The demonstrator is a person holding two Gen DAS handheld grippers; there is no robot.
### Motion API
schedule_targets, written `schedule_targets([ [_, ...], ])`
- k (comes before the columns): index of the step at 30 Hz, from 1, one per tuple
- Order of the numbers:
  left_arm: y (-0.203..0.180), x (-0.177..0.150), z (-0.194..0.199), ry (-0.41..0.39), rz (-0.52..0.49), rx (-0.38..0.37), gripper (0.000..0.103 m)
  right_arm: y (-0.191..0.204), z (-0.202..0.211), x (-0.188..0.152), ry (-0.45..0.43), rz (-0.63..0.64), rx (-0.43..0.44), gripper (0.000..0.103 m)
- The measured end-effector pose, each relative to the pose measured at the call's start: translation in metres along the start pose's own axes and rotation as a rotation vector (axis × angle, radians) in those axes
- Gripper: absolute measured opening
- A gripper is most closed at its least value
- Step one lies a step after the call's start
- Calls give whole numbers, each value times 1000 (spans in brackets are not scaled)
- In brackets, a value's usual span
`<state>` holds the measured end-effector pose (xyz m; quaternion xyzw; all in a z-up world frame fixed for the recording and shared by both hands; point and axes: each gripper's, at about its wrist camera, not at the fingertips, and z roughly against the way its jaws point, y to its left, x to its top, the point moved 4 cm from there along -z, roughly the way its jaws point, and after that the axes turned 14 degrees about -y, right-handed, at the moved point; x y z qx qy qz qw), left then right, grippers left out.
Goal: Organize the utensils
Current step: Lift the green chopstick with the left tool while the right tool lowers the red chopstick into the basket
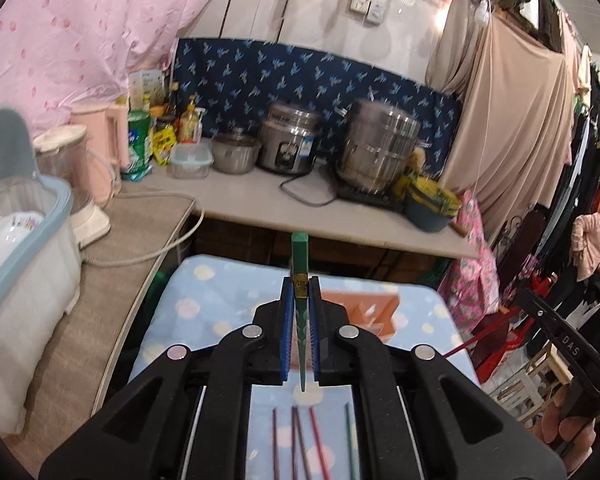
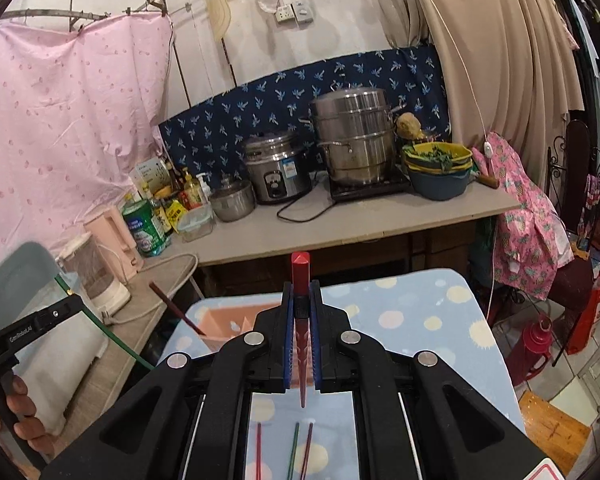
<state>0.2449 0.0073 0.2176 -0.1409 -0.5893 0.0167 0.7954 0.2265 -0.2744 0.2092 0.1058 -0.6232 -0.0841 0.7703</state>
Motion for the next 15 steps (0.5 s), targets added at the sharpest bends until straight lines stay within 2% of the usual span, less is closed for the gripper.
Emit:
schedule_targets([
  [3,-11,23,-8,-48,-1,-12,7,11,-14,25,-42,-16,25,7],
  [7,-21,43,-28,-105,-20,12,7,25,-39,38,-52,-18,47,7],
  [10,-19,44,-49,-99,-11,26,7,33,-62,34,-29,-27,65,7],
  [15,-11,28,-83,-43,-1,54,7,38,-94,14,35,-21,61,7],
])
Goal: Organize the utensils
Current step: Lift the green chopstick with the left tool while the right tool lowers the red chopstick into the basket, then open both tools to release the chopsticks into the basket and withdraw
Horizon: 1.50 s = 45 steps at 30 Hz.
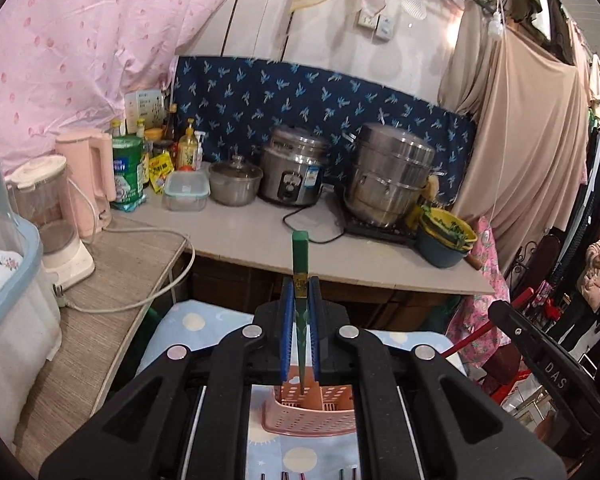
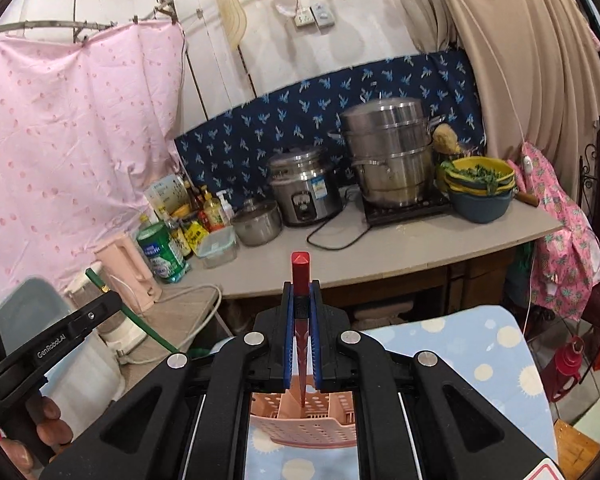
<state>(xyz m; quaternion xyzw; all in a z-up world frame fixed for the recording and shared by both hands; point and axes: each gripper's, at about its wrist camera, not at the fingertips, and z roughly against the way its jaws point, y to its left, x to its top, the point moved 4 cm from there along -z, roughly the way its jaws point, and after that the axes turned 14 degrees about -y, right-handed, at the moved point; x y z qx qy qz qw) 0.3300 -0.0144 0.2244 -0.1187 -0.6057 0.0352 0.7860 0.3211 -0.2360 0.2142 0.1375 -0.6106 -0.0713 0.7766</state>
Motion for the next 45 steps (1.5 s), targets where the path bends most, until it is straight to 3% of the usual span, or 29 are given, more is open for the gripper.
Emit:
schedule_targets([
  [10,16,-34,-24,52,10,21,8,-19,-26,-41,70,-2,-41,11],
  [12,19,-37,-24,52,19,25,14,-21,-24,-42,63,-14,-42,14],
  [15,22,-37,-18,36,22,39,24,-22,-16,-41,46,-15,-42,18],
  [28,39,-58,31,63,6,74,24,-9,47,-56,48,17,-5,18],
  [34,48,-88,64,100,-40,97,24,-12,81,-94,102,22,-10,18],
  [45,68,-181,104,260,-85,120,24,-27,132,-204,300,46,-49,18],
])
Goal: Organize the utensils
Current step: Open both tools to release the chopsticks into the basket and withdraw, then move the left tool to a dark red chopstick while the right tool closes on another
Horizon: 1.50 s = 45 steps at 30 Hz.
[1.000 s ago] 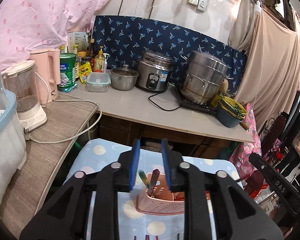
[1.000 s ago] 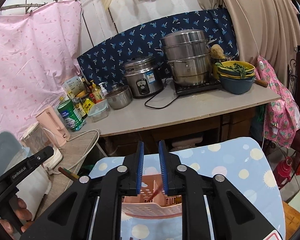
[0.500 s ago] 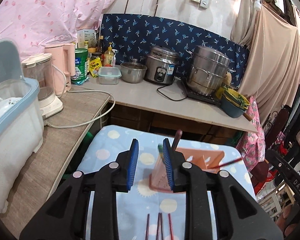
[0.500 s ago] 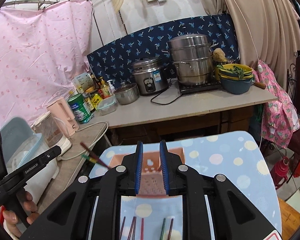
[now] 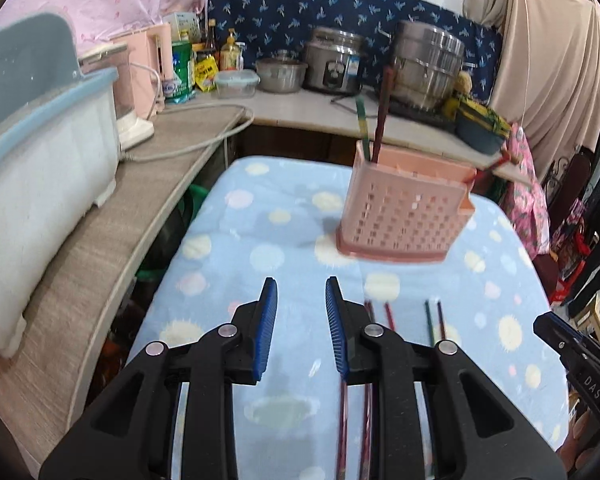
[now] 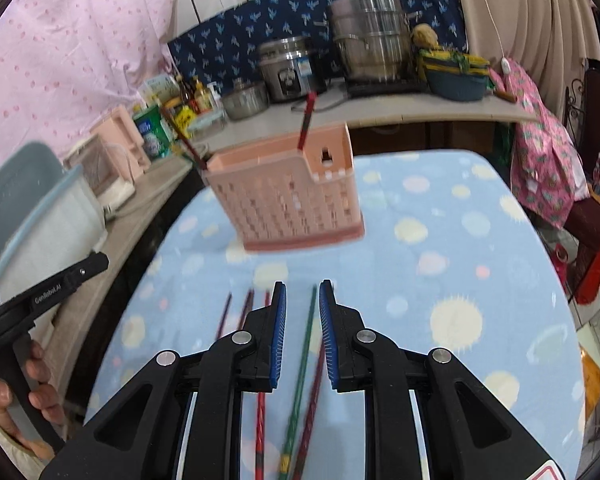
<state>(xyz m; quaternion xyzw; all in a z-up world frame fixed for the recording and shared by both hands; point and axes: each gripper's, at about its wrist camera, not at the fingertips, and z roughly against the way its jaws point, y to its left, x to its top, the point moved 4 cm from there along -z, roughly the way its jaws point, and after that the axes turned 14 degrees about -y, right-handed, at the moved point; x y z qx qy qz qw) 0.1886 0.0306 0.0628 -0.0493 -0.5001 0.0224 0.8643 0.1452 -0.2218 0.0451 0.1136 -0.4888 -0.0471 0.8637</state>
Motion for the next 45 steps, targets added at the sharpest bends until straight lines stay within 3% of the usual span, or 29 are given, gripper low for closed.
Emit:
schedule_targets([
  [8,-3,-66,5,107,-51,-10,24,4,7,-77,127,42,-3,18],
  [13,-3,-98,7,160,-45,-24,24,13,5,-105,178,63,5,18],
  [30,-9,-131,10,229,-42,-45,25,12,-3,-130,223,86,-14,17],
  [40,-16,-140,11,242,-57,-56,31,10,-3,-139,239,85,-22,16],
  [45,-16,-142,12,246,-57,-59,32,6,-2,-143,244,89,-26,11],
])
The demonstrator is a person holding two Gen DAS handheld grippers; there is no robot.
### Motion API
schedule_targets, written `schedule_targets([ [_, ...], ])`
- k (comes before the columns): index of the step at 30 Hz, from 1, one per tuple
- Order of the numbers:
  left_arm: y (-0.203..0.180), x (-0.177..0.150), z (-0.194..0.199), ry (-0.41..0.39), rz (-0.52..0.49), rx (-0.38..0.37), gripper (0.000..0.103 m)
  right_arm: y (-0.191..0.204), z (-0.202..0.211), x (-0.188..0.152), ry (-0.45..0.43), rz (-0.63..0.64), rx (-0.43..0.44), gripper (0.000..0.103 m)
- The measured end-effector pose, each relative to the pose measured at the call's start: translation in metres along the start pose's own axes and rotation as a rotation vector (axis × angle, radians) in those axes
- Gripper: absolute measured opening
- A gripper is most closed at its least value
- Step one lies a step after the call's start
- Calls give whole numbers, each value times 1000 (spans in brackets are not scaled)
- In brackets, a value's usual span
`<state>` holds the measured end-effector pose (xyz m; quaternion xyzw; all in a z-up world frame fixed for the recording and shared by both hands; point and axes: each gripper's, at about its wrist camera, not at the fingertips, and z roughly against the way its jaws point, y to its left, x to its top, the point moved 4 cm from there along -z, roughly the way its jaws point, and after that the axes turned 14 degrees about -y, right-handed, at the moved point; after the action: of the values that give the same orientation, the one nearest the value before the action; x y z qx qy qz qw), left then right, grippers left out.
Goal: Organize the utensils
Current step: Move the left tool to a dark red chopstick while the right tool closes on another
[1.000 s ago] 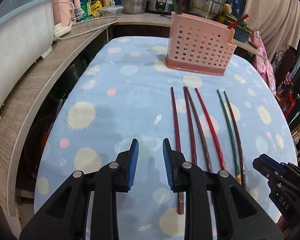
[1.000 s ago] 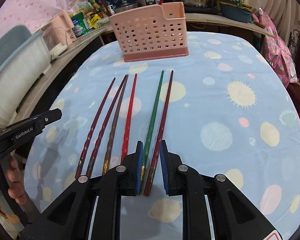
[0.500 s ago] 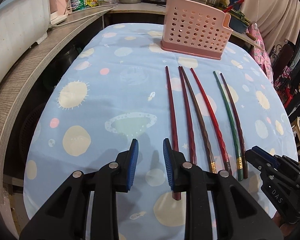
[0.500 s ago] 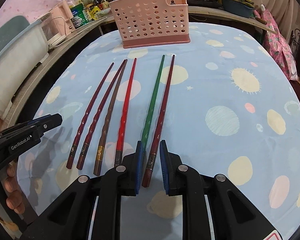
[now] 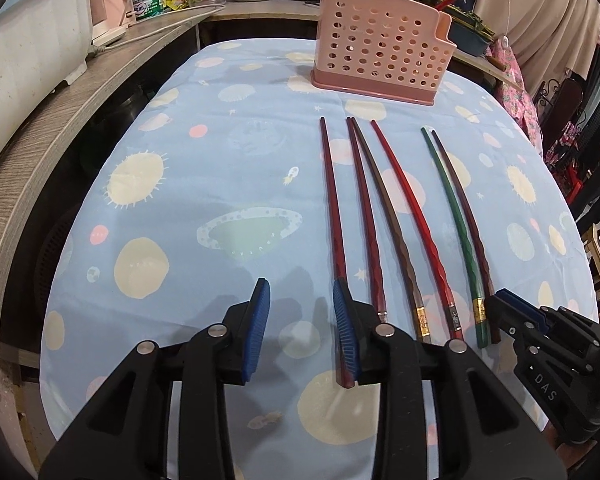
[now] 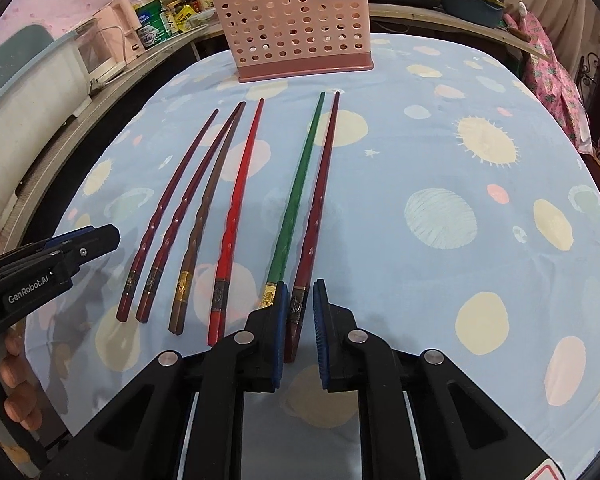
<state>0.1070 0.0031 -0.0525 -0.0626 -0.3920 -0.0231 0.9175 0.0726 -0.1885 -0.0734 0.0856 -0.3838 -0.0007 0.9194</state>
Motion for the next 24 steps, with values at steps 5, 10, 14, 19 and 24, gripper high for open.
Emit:
schedule_targets([
  [5,-3,-5,1,9,-4,-11,32,-2,1,-1,-1,-4,3,9],
  [10,-10,-14,-1,29,-18,-21,32,-4,1,-1,-4,-7,7,8],
  [14,-13,-19,-3,45,-24,-26,32,-4,1,-1,0,-10,7,8],
  [19,-11,-23,-8,66,-10,-24,32,-6,1,-1,2,-25,15,8],
  [24,-12,-24,-7,64,-19,-19,32,-6,0,-1,4,-20,15,8],
])
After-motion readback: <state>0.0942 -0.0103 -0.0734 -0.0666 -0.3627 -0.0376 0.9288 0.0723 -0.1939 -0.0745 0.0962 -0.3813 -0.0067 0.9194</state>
